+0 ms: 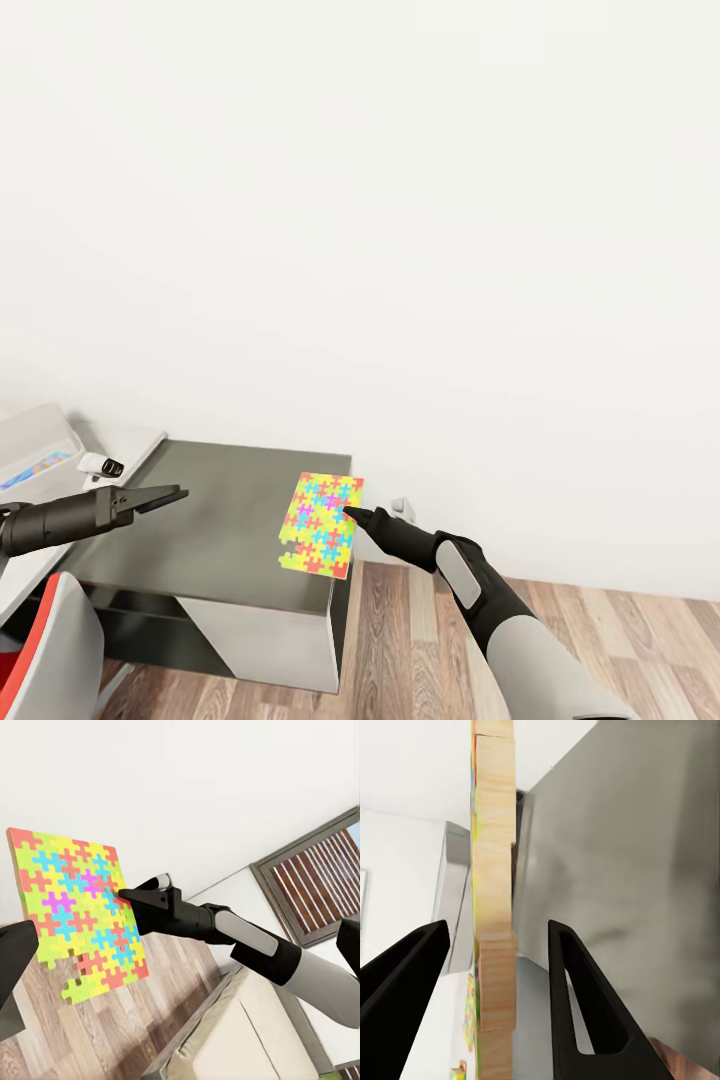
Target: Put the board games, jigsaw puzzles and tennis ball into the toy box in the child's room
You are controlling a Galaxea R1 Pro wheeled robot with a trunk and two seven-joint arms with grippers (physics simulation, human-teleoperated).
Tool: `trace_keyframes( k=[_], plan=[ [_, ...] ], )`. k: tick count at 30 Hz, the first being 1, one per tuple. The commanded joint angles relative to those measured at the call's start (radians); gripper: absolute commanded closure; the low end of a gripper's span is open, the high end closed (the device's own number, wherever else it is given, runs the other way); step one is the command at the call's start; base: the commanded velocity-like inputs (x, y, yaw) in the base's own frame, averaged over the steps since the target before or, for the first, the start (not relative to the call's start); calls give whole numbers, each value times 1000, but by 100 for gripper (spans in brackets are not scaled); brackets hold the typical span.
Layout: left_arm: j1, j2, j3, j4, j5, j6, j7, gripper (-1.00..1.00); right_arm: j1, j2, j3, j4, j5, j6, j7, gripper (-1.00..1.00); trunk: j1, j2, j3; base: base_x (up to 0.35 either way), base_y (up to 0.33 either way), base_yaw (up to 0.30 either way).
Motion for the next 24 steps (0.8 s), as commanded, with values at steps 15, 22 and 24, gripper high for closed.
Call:
trace_keyframes(
  k=[15,22,24],
  plan=[
    [-1,0,0,0,-1,11,-4,-100,0,0,-1,0,-6,7,-1,100,1,-2,23,0,0,0],
    [-1,0,-1,0,-1,11,-4,-100,0,0,-1,0,-6,7,-1,100,1,-2,34,0,0,0],
    [0,0,-1,0,-1,11,-4,-100,0,0,-1,0,-6,7,-1,100,1,-2,38,0,0,0]
  ],
)
